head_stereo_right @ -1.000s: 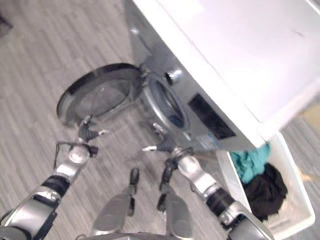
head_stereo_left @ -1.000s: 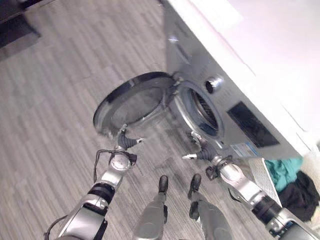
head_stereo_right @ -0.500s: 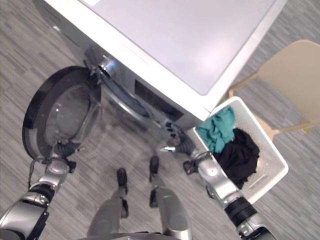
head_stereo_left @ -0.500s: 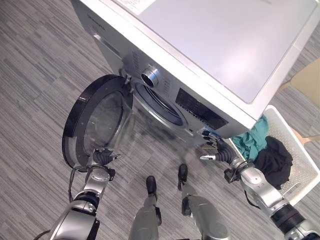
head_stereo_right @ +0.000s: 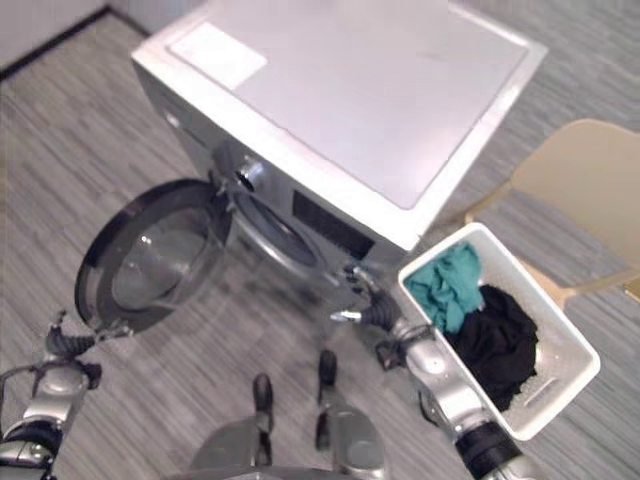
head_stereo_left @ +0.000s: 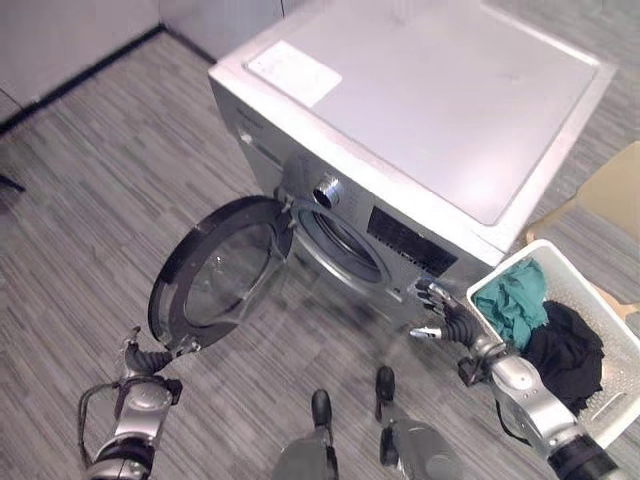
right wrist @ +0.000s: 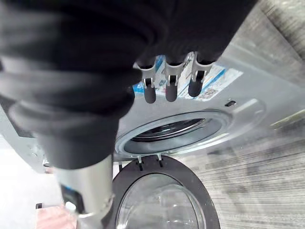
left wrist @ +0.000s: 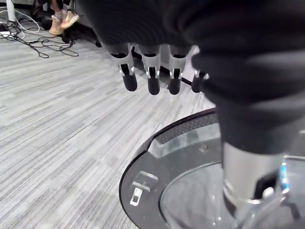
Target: Grab the laundry basket,head to the washer,open it,put in the laundry and shut it.
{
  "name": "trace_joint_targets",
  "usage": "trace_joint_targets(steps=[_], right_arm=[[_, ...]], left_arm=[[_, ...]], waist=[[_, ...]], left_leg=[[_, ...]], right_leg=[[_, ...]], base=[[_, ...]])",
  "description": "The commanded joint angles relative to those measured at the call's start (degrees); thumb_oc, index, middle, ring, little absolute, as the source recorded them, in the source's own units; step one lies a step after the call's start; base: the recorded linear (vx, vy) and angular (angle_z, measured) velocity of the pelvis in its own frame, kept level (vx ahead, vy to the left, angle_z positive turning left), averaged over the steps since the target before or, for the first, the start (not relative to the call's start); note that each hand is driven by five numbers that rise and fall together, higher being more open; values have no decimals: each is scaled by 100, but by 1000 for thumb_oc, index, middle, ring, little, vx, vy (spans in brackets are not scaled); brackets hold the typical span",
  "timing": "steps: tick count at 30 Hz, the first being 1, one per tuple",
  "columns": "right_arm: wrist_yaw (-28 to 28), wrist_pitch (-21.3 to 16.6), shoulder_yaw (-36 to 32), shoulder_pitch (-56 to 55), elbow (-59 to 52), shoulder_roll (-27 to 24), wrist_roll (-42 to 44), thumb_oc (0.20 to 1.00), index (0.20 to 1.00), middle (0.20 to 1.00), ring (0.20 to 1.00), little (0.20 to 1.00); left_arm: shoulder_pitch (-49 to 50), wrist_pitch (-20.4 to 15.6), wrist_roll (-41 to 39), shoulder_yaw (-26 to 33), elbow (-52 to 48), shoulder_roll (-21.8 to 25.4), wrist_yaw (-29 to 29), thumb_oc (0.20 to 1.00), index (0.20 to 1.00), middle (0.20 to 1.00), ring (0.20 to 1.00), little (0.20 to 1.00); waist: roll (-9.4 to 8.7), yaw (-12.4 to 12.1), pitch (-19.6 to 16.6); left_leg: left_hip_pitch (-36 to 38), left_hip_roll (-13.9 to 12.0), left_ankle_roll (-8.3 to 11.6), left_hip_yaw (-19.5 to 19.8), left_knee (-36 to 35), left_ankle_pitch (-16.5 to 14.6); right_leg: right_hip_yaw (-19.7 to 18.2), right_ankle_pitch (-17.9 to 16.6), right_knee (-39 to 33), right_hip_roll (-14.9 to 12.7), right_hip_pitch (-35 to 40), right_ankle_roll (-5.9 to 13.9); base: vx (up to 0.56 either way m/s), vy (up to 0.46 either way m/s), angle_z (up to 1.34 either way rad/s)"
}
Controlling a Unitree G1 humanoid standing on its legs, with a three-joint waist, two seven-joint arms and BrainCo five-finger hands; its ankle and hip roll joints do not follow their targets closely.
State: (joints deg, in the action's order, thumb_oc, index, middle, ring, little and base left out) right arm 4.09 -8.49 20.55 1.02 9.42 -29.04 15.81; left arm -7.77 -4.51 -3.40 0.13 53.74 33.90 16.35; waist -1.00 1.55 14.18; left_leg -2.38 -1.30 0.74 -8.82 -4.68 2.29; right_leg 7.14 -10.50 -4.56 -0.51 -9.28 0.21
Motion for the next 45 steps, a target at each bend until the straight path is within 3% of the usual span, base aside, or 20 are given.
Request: trace_joint_targets(steps=[1,10,11,12,13,15,16,20,21,22,23,24,26,27,29,33,40,45], right_arm=[[72,-165,-69,-204,-324,18,-148,1000,1000,1000,1000,1000],[-18,-48,-452,-374,-347,51,-638,1000,1000,1000,1000,1000],[-57,-87,-500,-339,-422,41,-723,1000,1000,1000,1000,1000],[-113,-127,-519,-268,-531,38,-914,1000,1000,1000,1000,1000],[-113,-126,-520,-267,-533,38,-914,1000,1000,1000,1000,1000],[-215,-199,-502,-199,-661,-40,-1404,1000,1000,1000,1000,1000],[-256,-200,-505,-199,-692,-76,-1611,1000,1000,1000,1000,1000],[-475,-197,-547,-269,-602,-237,-2263,1000,1000,1000,1000,1000],[-634,-184,-521,-239,-531,-456,-2730,1000,1000,1000,1000,1000],[-641,-186,-518,-236,-527,-457,-2738,1000,1000,1000,1000,1000],[-750,-131,-427,-102,-449,-692,-3053,1000,1000,1000,1000,1000],[-754,-132,-422,-93,-443,-695,-3055,1000,1000,1000,1000,1000],[-841,-58,-261,154,-303,-848,-3238,1000,1000,1000,1000,1000],[-878,-57,-122,352,-175,-883,-3354,1000,1000,1000,1000,1000],[-914,-62,-56,422,-98,-891,-3429,1000,1000,1000,1000,1000],[-1075,5,175,815,327,-962,-3576,1000,1000,1000,1000,1000],[-1177,55,461,1119,728,-850,-3826,1000,1000,1000,1000,1000],[-1314,226,1040,1858,1576,-588,-4082,1000,1000,1000,1000,1000]], left_arm=[[0,-137,255,-48,78,192,110,1000,1000,1000,1000,1000],[783,-268,-50,-549,-888,-981,-383,1000,1000,1000,1000,1000],[848,-268,-83,-615,-933,-1106,-439,1000,1000,1000,1000,1000],[931,-243,-175,-723,-934,-1308,-591,1000,1000,1000,1000,1000],[928,-243,-175,-723,-933,-1308,-591,1000,1000,1000,1000,1000],[988,-178,-124,-818,-602,-1521,-725,1000,1000,1000,1000,1000],[1047,-163,-59,-858,-533,-1550,-761,1000,1000,1000,1000,1000],[1080,-165,178,-997,-238,-1675,-877,1000,1000,1000,1000,1000],[1087,-152,233,-1013,-104,-1700,-906,1000,1000,1000,1000,1000],[1081,-157,234,-1012,-96,-1707,-905,1000,1000,1000,1000,1000],[1038,-154,297,-1072,55,-1749,-914,1000,1000,1000,1000,1000],[1031,-158,298,-1069,62,-1755,-912,1000,1000,1000,1000,1000],[1005,-203,248,-1131,126,-1806,-892,1000,1000,1000,1000,1000],[1001,-239,177,-1198,174,-1844,-897,1000,1000,1000,1000,1000],[1009,-241,150,-1222,184,-1850,-904,1000,1000,1000,1000,1000],[1016,-252,48,-1273,316,-1828,-895,1000,1000,1000,1000,1000],[1085,-247,117,-1292,471,-1740,-910,1000,1000,1000,1000,1000],[882,-285,36,-1300,471,-1556,-817,1000,1000,1000,1000,1000]], waist=[[-165,61,-378],[-21,191,-388],[5,191,-347],[64,152,-260],[63,150,-272],[72,129,-285],[49,138,-312],[-48,215,-434],[-61,253,-447],[-51,250,-438],[-67,251,-396],[-57,250,-387],[-90,163,-297],[-123,20,-269],[-140,-18,-282],[-38,-243,-227],[-12,-327,-240],[-51,-500,-123]], left_leg=[[57,265,-58,101,-20,-481],[221,251,-136,-266,-32,-495],[218,208,-143,-363,-32,-491],[240,55,-99,-621,-32,-459],[220,55,-99,-623,-32,-448],[415,-113,-37,-1007,20,-552],[485,-143,-41,-1135,56,-596],[503,-235,22,-1314,551,-824],[434,-357,94,-1353,1100,-983],[421,-379,103,-1354,1151,-1010],[272,-565,187,-1308,1763,-995],[258,-588,198,-1307,1807,-1015],[-52,-583,279,-925,2196,-628],[-355,-343,263,-349,2016,-752],[-453,-271,257,-173,1825,-720],[-749,-178,335,476,1057,-310],[-528,-40,191,488,852,-319],[-729,64,79,469,917,-412]], right_leg=[[-160,1146,572,-551,249,775],[-436,1074,712,-495,158,827],[-336,1105,876,-491,78,834],[357,1262,1183,-651,44,785],[356,1247,1173,-650,28,782],[1138,1552,1517,-822,124,706],[1252,1569,1498,-834,156,671],[880,1569,997,-612,452,648],[695,1565,743,-524,623,574],[694,1558,726,-509,637,566],[548,1599,556,-441,810,483],[545,1596,547,-426,817,474],[440,1511,419,-394,878,352],[337,1539,315,-409,922,375],[309,1528,287,-419,917,398],[71,1623,276,-298,1018,466],[-57,1766,556,-389,1035,498],[-148,1745,802,-467,627,526]], base=[[38,26,-22],[-14,14,-36],[-145,-68,-66],[-118,-79,-56],[-90,-91,-101],[67,-134,-148],[97,-139,-123],[104,-230,-94],[78,-148,-55],[154,-246,-65],[76,-108,-60],[109,-128,-38],[3,-69,-55],[-6,-49,-83],[123,11,-65],[160,77,-33],[147,138,-20],[-2,82,-2]])
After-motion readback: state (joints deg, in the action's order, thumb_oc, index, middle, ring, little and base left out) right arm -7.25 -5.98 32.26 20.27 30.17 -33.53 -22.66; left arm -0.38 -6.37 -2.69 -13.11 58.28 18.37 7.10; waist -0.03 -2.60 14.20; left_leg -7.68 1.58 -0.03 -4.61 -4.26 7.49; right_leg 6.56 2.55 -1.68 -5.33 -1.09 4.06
